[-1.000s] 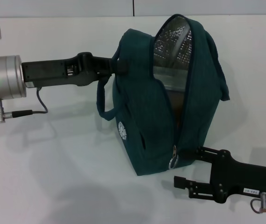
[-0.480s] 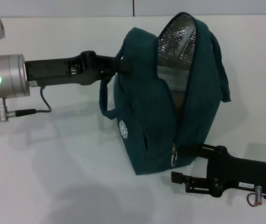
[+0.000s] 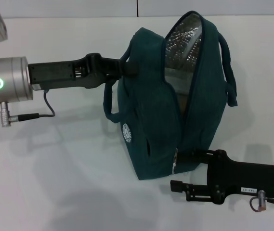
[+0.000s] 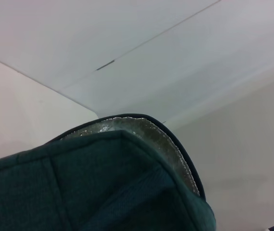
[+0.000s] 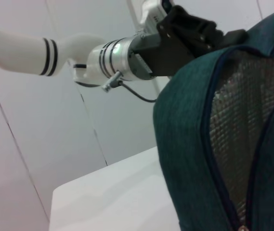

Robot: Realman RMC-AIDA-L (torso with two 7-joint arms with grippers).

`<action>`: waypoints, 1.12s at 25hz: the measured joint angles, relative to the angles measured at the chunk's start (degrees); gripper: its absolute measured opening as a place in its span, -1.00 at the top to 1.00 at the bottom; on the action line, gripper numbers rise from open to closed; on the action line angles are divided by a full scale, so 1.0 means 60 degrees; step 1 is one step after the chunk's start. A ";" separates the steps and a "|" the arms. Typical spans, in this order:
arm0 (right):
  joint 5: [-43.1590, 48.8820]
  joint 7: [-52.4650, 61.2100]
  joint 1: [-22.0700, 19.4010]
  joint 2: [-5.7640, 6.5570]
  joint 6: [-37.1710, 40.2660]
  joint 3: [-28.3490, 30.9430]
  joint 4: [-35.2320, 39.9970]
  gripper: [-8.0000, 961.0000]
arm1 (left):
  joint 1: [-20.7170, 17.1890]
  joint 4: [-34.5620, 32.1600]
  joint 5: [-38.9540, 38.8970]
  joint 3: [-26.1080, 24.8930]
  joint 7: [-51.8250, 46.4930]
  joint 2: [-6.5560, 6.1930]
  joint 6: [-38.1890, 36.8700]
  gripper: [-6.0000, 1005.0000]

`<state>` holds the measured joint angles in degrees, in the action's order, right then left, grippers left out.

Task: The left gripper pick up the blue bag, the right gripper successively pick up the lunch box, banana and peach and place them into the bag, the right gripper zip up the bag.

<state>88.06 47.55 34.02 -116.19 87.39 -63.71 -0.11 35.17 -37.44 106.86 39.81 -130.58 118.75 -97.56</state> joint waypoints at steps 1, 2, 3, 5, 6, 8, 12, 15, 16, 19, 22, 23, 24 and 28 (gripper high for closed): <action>-0.0022 0.0000 -0.0016 0.0000 -0.0013 0.0021 -0.0001 -0.57 | -0.0019 0.0000 0.0000 0.0000 0.0001 -0.0012 0.0000 0.92; -0.0059 0.0000 -0.0050 0.0000 -0.0024 0.0050 0.0001 -0.57 | -0.0035 0.0000 0.0000 0.0000 0.0002 -0.0021 0.0000 0.92; -0.0059 0.0000 -0.0050 0.0000 -0.0024 0.0050 0.0001 -0.57 | -0.0057 0.0000 0.0000 0.0000 0.0003 -0.0030 0.0000 0.92; -0.0191 0.0000 -0.0211 0.0000 -0.0012 0.0082 0.0028 -0.57 | -0.0070 0.0000 0.0000 0.0000 0.0003 -0.0036 0.0000 0.92; -0.0215 -0.0001 -0.0279 0.0000 0.0011 0.0083 0.0048 -0.57 | -0.0072 0.0000 0.0000 -0.0002 0.0002 -0.0046 0.0000 0.92; -0.0225 -0.0013 -0.0421 0.0000 0.0039 0.0086 0.0091 -0.57 | -0.0074 0.0000 0.0000 -0.0013 -0.0005 -0.0055 0.0000 0.92; -0.0334 -0.0035 -0.0533 0.0000 -0.0055 0.0088 0.0146 -0.57 | -0.0075 0.0000 -0.0020 -0.0011 -0.0025 -0.0057 -0.0022 0.92; -0.0318 -0.0005 -0.0399 0.0000 -0.0073 0.0053 0.0122 -0.57 | -0.0035 0.0000 -0.0030 -0.0016 -0.0034 -0.0019 -0.0121 0.92; -0.0312 -0.0002 -0.0335 0.0001 -0.0081 0.0051 0.0099 -0.57 | -0.0015 -0.0001 -0.0030 -0.0021 -0.0035 -0.0003 -0.0156 0.92; -0.0273 0.0067 -0.0143 0.0001 -0.0154 0.0024 0.0040 -0.57 | 0.0015 0.0000 -0.0118 -0.0017 -0.0035 0.0032 -0.0196 0.92; -0.0231 0.0220 -0.0002 0.0001 -0.0230 -0.0016 0.0035 -0.57 | 0.0022 0.0000 -0.0277 -0.0007 -0.0035 0.0049 -0.0200 0.92; -0.0202 0.0239 0.0028 0.0001 -0.0231 -0.0022 0.0035 -0.57 | 0.0023 0.0000 -0.0293 -0.0002 -0.0035 0.0053 -0.0201 0.92; -0.0166 0.0246 0.0061 0.0001 -0.0227 -0.0027 0.0032 -0.57 | 0.0021 0.0001 -0.0296 0.0003 -0.0035 0.0055 -0.0202 0.92; -0.0101 0.0258 0.0210 0.0001 -0.0124 -0.0204 0.0018 -0.57 | 0.0012 0.0000 -0.0298 0.0009 -0.0034 0.0055 -0.0204 0.92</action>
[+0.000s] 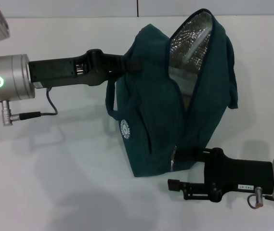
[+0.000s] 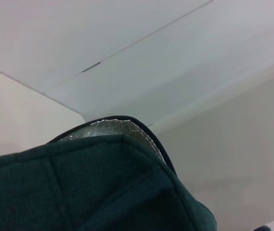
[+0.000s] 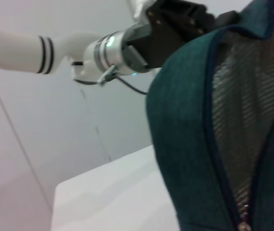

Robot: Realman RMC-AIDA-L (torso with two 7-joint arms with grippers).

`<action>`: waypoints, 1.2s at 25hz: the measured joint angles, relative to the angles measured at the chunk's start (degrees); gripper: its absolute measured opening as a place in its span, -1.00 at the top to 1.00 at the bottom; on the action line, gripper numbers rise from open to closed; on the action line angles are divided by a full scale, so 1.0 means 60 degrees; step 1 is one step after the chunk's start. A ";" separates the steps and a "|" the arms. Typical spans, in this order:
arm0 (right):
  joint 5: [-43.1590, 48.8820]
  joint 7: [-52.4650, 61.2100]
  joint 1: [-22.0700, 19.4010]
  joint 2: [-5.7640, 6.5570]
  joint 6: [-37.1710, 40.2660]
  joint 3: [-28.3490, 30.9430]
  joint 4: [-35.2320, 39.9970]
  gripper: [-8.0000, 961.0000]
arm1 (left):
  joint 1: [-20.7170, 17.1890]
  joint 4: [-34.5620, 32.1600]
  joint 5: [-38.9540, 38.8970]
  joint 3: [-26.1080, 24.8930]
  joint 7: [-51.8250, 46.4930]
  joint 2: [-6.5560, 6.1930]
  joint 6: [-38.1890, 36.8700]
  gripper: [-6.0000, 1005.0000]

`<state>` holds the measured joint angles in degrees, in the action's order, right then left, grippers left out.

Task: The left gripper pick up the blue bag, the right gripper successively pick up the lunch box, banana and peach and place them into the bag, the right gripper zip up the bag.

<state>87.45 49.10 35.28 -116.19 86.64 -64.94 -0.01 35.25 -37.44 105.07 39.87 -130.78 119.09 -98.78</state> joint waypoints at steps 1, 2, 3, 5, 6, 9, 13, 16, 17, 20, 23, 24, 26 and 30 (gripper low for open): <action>0.0001 0.0002 0.0029 0.0000 0.0018 -0.0069 -0.0001 -0.57 | 0.0002 0.0000 -0.0002 0.0001 0.0002 0.0000 0.0000 0.92; -0.0002 0.0004 0.0046 0.0000 0.0025 -0.0115 0.0000 -0.57 | 0.0003 0.0002 -0.0002 0.0002 0.0003 0.0000 0.0000 0.92; -0.0012 0.0007 0.0045 0.0000 0.0025 -0.0125 0.0000 -0.57 | 0.0002 0.0007 -0.0005 0.0004 0.0008 0.0001 -0.0001 0.92; -0.0068 0.0015 0.0016 -0.0001 0.0009 -0.0101 0.0003 -0.57 | -0.0026 0.0014 -0.0007 0.0005 0.0016 -0.0003 -0.0001 0.92; -0.0089 0.0031 -0.0009 -0.0001 -0.0011 -0.0087 0.0019 -0.56 | -0.0052 0.0016 -0.0008 0.0005 0.0019 -0.0011 -0.0001 0.92; -0.0118 0.0099 -0.0034 0.0000 -0.0082 -0.0064 0.0052 -0.57 | -0.0094 0.0016 -0.0008 0.0005 0.0020 -0.0021 -0.0009 0.92; -0.0124 0.0117 0.0013 0.0000 -0.0151 -0.0001 0.0032 -0.56 | -0.0059 0.0016 -0.0008 0.0006 0.0039 -0.0017 -0.0013 0.92; -0.0122 0.0121 0.0045 0.0000 -0.0092 0.0008 0.0016 -0.56 | -0.0027 0.0016 -0.0008 0.0005 0.0041 -0.0016 -0.0010 0.92; -0.0122 0.0122 0.0042 0.0000 -0.0083 0.0008 0.0016 -0.55 | -0.0030 0.0015 -0.0008 0.0005 0.0042 -0.0017 -0.0009 0.92; -0.0119 0.0123 -0.0031 0.0000 -0.0071 0.0026 0.0033 -0.55 | -0.0092 0.0015 -0.0008 -0.0031 0.0049 -0.0045 -0.0005 0.92; -0.0117 0.0123 -0.0106 0.0000 -0.0099 0.0037 0.0070 -0.54 | -0.0101 0.0038 -0.0008 -0.0036 0.0058 -0.0057 -0.0002 0.92; -0.0117 0.0123 -0.0135 0.0000 -0.0122 0.0037 0.0088 -0.54 | -0.0093 0.0059 -0.0008 -0.0026 0.0059 -0.0057 -0.0002 0.92; -0.0117 0.0123 -0.0162 0.0000 -0.0155 0.0037 0.0109 -0.54 | -0.0074 0.0087 -0.0008 -0.0016 0.0059 -0.0059 0.0001 0.92; -0.0119 0.0123 -0.0157 0.0000 -0.0287 0.0035 0.0115 -0.32 | -0.0050 0.0088 -0.0008 -0.0009 0.0059 -0.0060 0.0001 0.92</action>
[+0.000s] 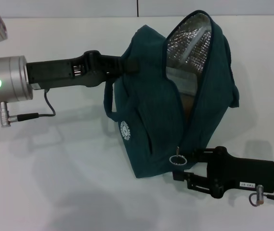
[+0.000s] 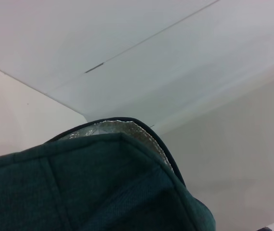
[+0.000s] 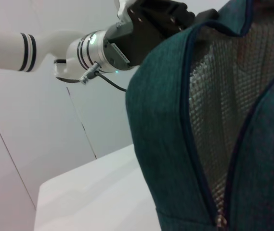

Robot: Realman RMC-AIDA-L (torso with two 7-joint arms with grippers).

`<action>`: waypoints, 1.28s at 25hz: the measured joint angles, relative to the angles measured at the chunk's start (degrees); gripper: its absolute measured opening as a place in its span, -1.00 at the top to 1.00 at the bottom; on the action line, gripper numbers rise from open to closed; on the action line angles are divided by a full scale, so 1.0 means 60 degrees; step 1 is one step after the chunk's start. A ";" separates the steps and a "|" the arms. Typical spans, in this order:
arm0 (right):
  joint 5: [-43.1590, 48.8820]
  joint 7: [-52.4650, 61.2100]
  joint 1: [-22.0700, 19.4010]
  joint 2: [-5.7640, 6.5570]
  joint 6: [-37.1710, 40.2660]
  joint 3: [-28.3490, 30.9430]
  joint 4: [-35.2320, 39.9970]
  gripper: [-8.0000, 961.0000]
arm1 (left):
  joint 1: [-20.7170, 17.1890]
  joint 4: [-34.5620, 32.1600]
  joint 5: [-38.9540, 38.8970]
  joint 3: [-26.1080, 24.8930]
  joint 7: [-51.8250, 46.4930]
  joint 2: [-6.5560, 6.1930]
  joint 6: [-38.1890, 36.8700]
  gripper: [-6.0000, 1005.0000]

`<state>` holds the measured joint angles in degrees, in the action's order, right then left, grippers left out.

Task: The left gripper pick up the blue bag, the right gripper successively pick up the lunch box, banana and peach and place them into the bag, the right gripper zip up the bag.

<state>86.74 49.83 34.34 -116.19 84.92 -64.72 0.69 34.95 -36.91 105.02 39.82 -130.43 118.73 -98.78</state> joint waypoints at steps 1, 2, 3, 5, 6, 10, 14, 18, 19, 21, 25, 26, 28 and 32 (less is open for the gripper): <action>-0.0001 0.0000 0.0007 -0.0001 -0.0049 -0.0001 0.0000 -0.24 | 0.0000 0.0000 0.0000 0.0000 0.0000 0.0000 0.0000 0.92; -0.0002 0.0000 0.0023 -0.0001 -0.0088 -0.0002 0.0002 -0.17 | 0.0000 0.0000 0.0000 0.0000 0.0002 0.0001 0.0000 0.92; -0.0002 -0.0012 0.0036 0.0000 -0.0113 -0.0004 0.0003 -0.10 | 0.0000 0.0000 0.0000 0.0000 0.0005 0.0000 0.0000 0.92; -0.0003 -0.0039 0.0057 0.0000 -0.0139 -0.0006 0.0004 0.07 | -0.0001 0.0001 0.0000 0.0006 0.0017 -0.0004 0.0000 0.92; -0.0004 -0.0060 0.0069 0.0000 -0.0149 -0.0008 0.0006 0.16 | -0.0002 0.0001 0.0000 0.0009 0.0024 -0.0007 0.0000 0.92; -0.0010 -0.0063 0.0088 0.0000 -0.0164 -0.0009 0.0022 0.52 | -0.0011 0.0001 0.0000 0.0013 0.0072 -0.0024 0.0000 0.92; -0.0013 -0.0061 0.0091 0.0000 -0.0202 -0.0009 0.0031 0.64 | -0.0022 0.0001 0.0000 0.0015 0.0101 -0.0028 -0.0001 0.92; -0.0016 -0.0064 0.0093 0.0000 -0.0257 0.0000 0.0033 0.67 | -0.0028 0.0000 0.0000 0.0015 0.0110 -0.0040 -0.0001 0.92; -0.0034 -0.0066 0.0093 -0.0001 -0.0258 0.0012 0.0034 0.68 | -0.0033 0.0000 0.0001 0.0014 0.0111 -0.0048 -0.0001 0.92; -0.0102 -0.0066 0.0070 0.0000 -0.0254 0.0031 0.0064 0.69 | -0.0047 0.0001 0.0001 0.0011 0.0113 -0.0058 0.0001 0.92; -0.0144 -0.0050 0.0018 0.0000 -0.0209 0.0036 0.0154 0.84 | -0.0066 0.0001 0.0006 -0.0039 0.0125 -0.0064 0.0016 0.92; -0.0145 -0.0046 0.0018 0.0000 -0.0190 0.0037 0.0155 0.89 | -0.0069 0.0001 0.0009 -0.0047 0.0137 -0.0068 0.0022 0.92; -0.0145 -0.0030 0.0014 0.0000 -0.0118 0.0036 0.0155 0.94 | -0.0071 0.0001 0.0010 -0.0057 0.0171 -0.0076 0.0038 0.92; -0.0214 -0.0027 -0.0173 0.0000 0.0268 0.0038 0.0309 0.95 | -0.0138 0.0001 0.0010 -0.0085 0.0259 -0.0129 0.0148 0.92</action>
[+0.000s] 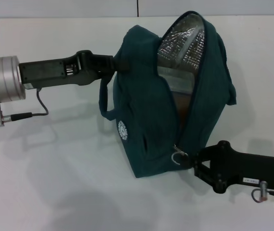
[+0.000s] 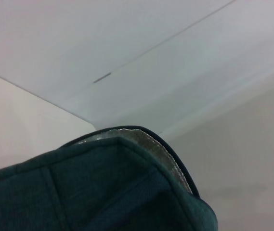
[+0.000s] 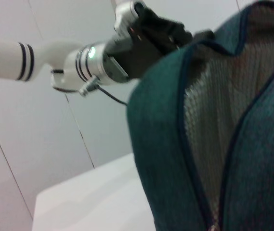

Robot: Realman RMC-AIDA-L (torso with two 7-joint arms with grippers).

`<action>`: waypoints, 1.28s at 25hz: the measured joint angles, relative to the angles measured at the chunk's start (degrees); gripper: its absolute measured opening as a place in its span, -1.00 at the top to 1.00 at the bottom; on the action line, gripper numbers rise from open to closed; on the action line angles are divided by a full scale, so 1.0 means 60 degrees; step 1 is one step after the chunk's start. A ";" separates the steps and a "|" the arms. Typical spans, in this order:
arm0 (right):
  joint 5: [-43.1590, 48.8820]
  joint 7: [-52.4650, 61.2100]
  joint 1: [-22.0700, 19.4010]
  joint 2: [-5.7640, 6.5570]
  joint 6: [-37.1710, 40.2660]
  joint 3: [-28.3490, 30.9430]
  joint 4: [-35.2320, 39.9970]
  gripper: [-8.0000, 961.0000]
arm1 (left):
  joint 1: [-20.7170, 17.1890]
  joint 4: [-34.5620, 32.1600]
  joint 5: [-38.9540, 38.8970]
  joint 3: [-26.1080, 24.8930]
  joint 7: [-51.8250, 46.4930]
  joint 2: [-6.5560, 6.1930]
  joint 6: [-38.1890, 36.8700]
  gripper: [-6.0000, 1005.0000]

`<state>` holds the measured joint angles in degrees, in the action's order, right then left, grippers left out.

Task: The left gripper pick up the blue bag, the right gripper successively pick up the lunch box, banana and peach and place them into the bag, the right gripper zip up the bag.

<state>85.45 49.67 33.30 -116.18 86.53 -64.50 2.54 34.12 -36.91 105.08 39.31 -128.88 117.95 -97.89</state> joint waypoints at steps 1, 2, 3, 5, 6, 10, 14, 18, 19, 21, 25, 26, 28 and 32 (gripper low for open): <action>-0.0047 0.0003 -0.0114 -0.0002 0.0133 -0.0004 0.0125 0.95 | -0.0017 0.0000 -0.0004 -0.0002 0.0011 -0.0017 0.0047 0.92; -0.0161 0.0010 -0.0345 -0.0001 0.0312 -0.0003 0.0370 0.95 | -0.0029 0.0000 -0.0013 -0.0003 0.0013 -0.0026 0.0076 0.92; -0.0233 0.0011 -0.0461 -0.0001 0.0435 -0.0004 0.0506 0.95 | -0.0051 0.0002 -0.0030 -0.0004 0.0018 -0.0035 0.0110 0.92; -0.0393 0.0006 -0.0691 0.0000 0.0721 -0.0011 0.0758 0.95 | -0.0107 0.0010 -0.0083 -0.0004 0.0088 -0.0053 0.0150 0.92; -0.0482 -0.0001 -0.0787 -0.0001 0.0892 -0.0013 0.0870 0.95 | -0.0129 0.0012 -0.0109 -0.0004 0.0159 -0.0061 0.0157 0.92; -0.0666 0.0014 -0.0926 0.0000 0.1265 -0.0017 0.1155 0.95 | -0.0179 0.0016 -0.0177 -0.0004 0.0501 -0.0066 0.0159 0.91; -0.0774 0.0020 -0.0879 0.0000 0.1325 -0.0024 0.1154 0.95 | -0.0252 0.0045 -0.0213 -0.0015 0.0599 -0.0065 0.0165 0.90; -0.1039 0.0023 -0.0938 0.0000 0.1482 -0.0026 0.1178 0.95 | -0.0351 0.0045 -0.0241 -0.0110 0.0782 -0.0061 0.0172 0.89; -0.1072 0.0024 -0.0938 -0.0001 0.1506 -0.0028 0.1179 0.95 | -0.0389 0.0045 -0.0279 -0.0118 0.0855 -0.0060 0.0169 0.89; -0.1130 0.0026 -0.0930 0.0000 0.1566 -0.0030 0.1180 0.95 | -0.0449 0.0066 -0.0359 -0.0120 0.0963 -0.0061 0.0168 0.89; -0.1150 0.0140 -0.0879 -0.0001 0.1594 -0.0075 0.1186 0.95 | -0.0560 0.0159 -0.0596 -0.0121 0.1170 -0.0060 0.0172 0.78; -0.1151 0.0173 -0.0885 0.0000 0.1592 -0.0079 0.1188 0.95 | -0.0576 0.0160 -0.0608 -0.0121 0.1201 -0.0060 0.0173 0.75; -0.1168 0.0192 -0.0926 0.0000 0.1599 -0.0052 0.1189 0.95 | -0.0604 0.0161 -0.0623 -0.0121 0.1274 -0.0060 0.0171 0.60; -0.1271 0.0158 -0.1023 0.0000 0.1658 -0.0018 0.1196 0.95 | -0.0694 0.0161 -0.0718 -0.0196 0.1409 -0.0060 0.0173 0.32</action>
<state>77.83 50.62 27.16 -116.19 96.48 -64.61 9.72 29.95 -35.94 100.77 38.13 -120.42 117.59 -96.85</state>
